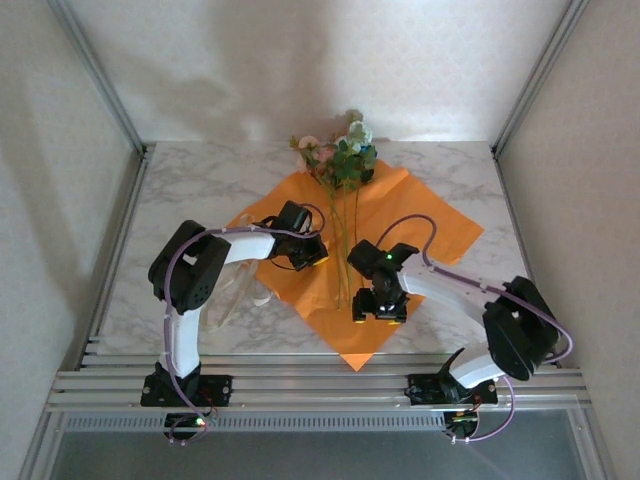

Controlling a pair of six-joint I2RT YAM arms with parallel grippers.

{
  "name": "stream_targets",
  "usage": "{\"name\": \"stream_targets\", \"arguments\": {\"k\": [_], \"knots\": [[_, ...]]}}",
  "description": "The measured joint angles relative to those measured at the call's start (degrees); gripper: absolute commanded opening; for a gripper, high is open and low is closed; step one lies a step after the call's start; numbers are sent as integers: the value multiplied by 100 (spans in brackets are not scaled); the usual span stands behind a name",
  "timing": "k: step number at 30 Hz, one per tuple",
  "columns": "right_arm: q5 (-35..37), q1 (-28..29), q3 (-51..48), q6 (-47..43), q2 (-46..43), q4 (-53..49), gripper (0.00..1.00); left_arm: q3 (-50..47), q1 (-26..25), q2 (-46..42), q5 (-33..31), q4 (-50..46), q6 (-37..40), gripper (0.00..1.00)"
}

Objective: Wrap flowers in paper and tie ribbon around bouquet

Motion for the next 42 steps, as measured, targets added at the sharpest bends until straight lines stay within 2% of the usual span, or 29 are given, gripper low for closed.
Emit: {"name": "stream_targets", "arguments": {"k": [4, 9, 18, 22, 30, 36, 39, 42], "knots": [[-437, 0, -535, 238, -367, 116, 70, 9, 0, 2, -2, -15, 0, 2], [-688, -90, -737, 400, -212, 293, 71, 46, 0, 15, 0, -68, 20, 2], [-925, -699, -1029, 560, -66, 966, 71, 136, 0, 55, -2, -153, 127, 1], [-1036, -782, -1078, 688, -26, 1099, 68, 166, 0, 66, -4, -192, 131, 0], [-1147, -817, -1154, 1086, 2, 1305, 53, 203, 0, 85, -2, -225, 151, 0], [-1126, -809, -1097, 1209, 116, 1292, 67, 203, 0, 85, -2, -223, 157, 0], [-909, -710, -922, 1097, 111, 1047, 69, 203, 0, 85, -4, -225, 175, 0], [-673, -365, -590, 828, 111, 780, 69, 203, 0, 85, -4, -227, 181, 0]]}}
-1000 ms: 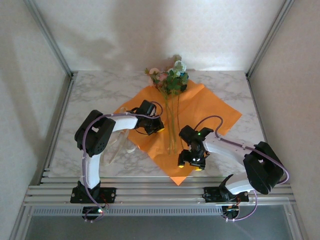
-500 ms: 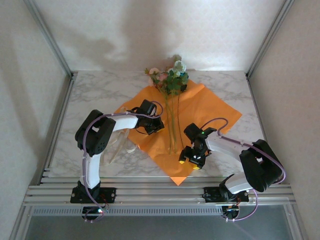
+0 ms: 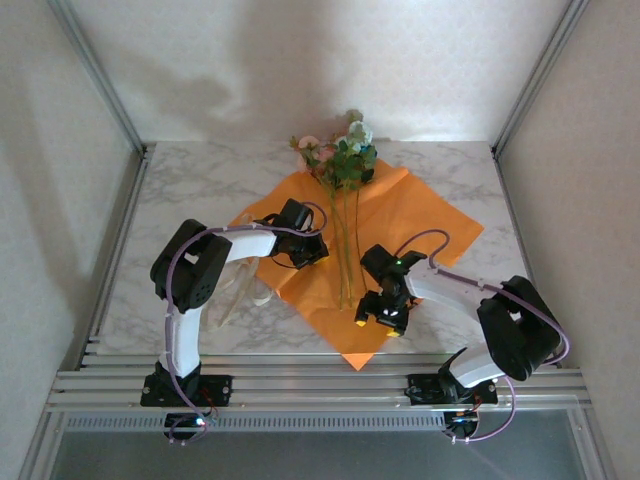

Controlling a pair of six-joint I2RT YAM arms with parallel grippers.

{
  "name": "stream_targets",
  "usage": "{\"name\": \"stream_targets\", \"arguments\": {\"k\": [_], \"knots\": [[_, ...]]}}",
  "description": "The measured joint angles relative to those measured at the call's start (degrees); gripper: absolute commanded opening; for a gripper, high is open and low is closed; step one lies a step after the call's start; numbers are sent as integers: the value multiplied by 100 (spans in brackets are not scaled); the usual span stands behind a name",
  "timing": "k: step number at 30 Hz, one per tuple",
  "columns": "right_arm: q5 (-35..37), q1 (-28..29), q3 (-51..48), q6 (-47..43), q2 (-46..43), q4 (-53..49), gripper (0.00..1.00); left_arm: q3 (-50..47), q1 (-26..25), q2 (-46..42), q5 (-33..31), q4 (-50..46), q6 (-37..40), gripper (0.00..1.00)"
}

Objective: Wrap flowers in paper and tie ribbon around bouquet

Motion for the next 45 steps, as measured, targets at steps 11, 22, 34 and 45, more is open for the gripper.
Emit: {"name": "stream_targets", "arguments": {"k": [11, 22, 34, 45], "knots": [[822, 1639, 1541, -1554, 951, -262, 75, 11, 0, 7, 2, -13, 87, 0], [1473, 2651, 2039, -2197, 1921, -391, 80, 35, 0, 13, 4, -52, 125, 0], [2271, 2647, 2037, -2116, 2090, -496, 34, 37, 0, 13, 4, -61, 195, 0], [2096, 2577, 2369, -2557, 2087, -715, 13, 212, -11, -22, -133, -417, 317, 34]]}}
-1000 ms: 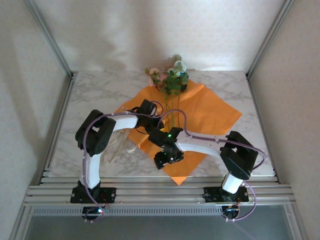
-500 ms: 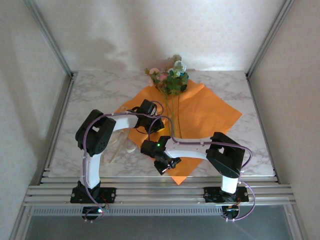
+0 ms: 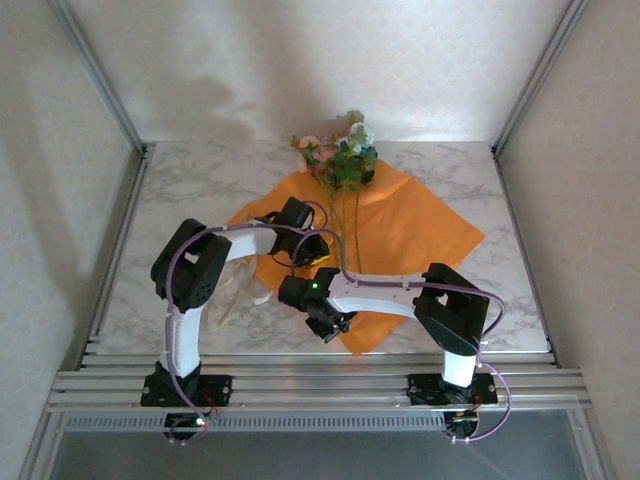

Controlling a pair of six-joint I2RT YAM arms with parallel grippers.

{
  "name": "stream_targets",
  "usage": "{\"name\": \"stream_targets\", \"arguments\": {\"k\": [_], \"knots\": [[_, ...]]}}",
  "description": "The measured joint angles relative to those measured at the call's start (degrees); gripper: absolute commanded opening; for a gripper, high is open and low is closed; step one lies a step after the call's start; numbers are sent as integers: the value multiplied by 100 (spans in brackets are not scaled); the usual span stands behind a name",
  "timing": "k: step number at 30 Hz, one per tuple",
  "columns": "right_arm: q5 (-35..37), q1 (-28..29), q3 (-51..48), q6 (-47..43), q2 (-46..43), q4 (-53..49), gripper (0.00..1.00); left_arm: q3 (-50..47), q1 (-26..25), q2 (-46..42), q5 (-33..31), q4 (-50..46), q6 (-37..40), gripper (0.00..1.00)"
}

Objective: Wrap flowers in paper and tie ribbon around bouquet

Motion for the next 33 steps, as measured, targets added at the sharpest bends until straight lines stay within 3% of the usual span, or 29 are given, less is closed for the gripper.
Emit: {"name": "stream_targets", "arguments": {"k": [4, 8, 15, 18, 24, 28, 33], "knots": [[-402, -188, 42, -203, -7, -90, 13, -63, -11, -525, -577, -595, -52, 42], [-723, -334, 74, -439, -7, -236, 12, -699, 7, -1781, -1019, -1086, -455, 46], [-1010, -411, 280, -669, -7, -361, 13, -2590, -195, -3746, -813, -793, -2140, 47], [-1106, -442, 326, -752, -4, -507, 13, -3333, -448, -3926, -619, -411, -2973, 47], [-1119, -470, 363, -798, 0, -549, 13, -3663, -535, -3917, -382, -4, -3657, 52], [-1158, -487, 376, -837, 0, -599, 12, -3661, -538, -3862, -295, 48, -3703, 53], [-1250, -494, 376, -901, 2, -595, 12, -3471, -435, -4103, -275, -848, -3298, 55]]}}
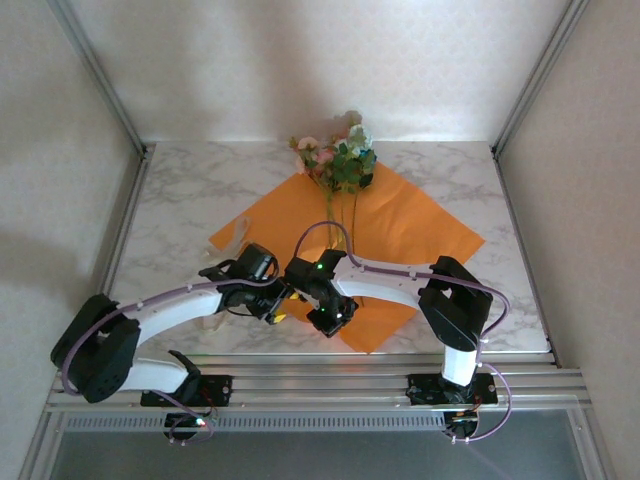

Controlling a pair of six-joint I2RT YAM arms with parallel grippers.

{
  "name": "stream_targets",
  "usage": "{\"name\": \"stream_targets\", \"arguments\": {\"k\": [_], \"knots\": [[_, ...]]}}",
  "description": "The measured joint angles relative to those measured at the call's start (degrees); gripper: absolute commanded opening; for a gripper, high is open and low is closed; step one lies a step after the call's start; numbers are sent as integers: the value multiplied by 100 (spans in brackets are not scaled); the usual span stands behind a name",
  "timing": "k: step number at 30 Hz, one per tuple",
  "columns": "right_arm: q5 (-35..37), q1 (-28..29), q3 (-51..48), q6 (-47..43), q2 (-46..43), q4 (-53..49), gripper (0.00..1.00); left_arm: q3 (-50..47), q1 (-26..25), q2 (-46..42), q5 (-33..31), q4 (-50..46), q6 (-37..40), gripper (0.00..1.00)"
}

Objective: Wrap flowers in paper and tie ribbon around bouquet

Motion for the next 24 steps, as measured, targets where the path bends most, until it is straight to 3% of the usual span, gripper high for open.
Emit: {"name": "stream_targets", "arguments": {"k": [4, 9, 19, 24], "knots": [[-85, -50, 7, -26, 0, 26, 12, -42, -2, -704, 175, -393, -31, 54], [-291, -114, 74, -122, 7, 15, 12, -682, -162, -1244, 450, 203, -901, 53], [-704, -306, 417, -463, 249, -92, 13, -962, -658, -667, 450, 1504, -2245, 49], [-896, -387, 437, -564, 271, -149, 14, -1054, -946, -540, 319, 1923, -2667, 40]]}}
